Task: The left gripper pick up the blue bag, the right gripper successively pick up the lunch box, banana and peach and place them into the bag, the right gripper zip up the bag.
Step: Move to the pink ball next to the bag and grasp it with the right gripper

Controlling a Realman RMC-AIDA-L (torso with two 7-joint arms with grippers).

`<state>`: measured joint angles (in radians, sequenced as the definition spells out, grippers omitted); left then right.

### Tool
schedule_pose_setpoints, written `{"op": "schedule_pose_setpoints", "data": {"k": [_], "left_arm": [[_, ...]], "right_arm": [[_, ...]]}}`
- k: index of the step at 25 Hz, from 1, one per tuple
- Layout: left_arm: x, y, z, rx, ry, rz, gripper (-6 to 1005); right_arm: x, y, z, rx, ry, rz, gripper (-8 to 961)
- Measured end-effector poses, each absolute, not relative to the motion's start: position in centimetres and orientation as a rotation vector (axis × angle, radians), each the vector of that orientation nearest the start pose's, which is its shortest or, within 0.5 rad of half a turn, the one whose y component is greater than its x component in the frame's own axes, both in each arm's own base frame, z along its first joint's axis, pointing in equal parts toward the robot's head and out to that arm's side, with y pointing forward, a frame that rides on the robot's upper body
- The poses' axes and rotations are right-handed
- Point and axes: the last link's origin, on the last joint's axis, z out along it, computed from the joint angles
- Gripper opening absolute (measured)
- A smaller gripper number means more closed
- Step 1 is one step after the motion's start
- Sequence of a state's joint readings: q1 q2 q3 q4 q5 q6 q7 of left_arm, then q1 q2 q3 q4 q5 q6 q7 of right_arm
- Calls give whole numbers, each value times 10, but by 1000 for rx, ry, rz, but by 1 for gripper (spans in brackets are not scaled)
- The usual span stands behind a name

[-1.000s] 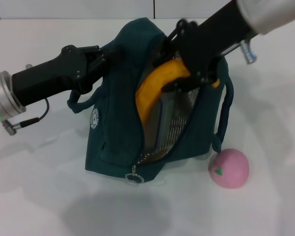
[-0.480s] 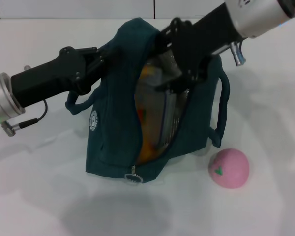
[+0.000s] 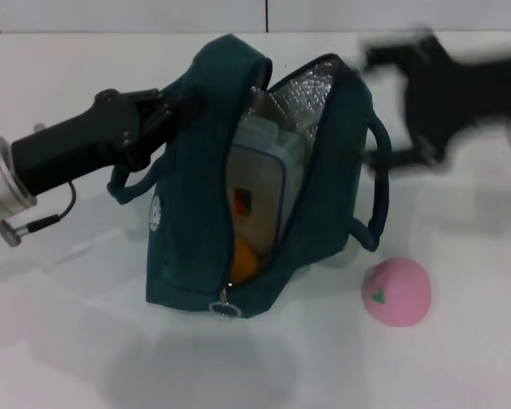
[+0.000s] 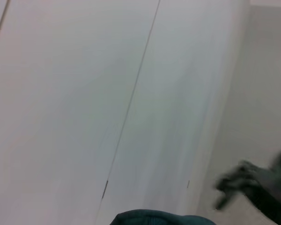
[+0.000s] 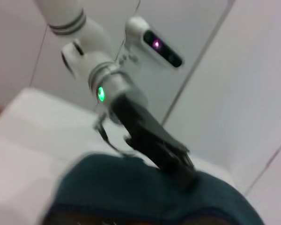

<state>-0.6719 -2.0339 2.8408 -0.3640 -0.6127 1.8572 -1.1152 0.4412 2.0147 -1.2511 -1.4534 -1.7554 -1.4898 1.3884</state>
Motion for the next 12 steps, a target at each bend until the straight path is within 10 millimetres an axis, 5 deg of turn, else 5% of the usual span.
{"op": "schedule_pose_setpoints", "data": {"k": [5, 12], "left_arm": [[-261, 315, 22, -2454, -593, -1254, 67], [-260, 316, 23, -2441, -566, -1251, 69]], "right_arm": [[190, 285, 45, -2783, -383, 644, 704], [270, 259, 33, -2669, -70, 872, 701]]}}
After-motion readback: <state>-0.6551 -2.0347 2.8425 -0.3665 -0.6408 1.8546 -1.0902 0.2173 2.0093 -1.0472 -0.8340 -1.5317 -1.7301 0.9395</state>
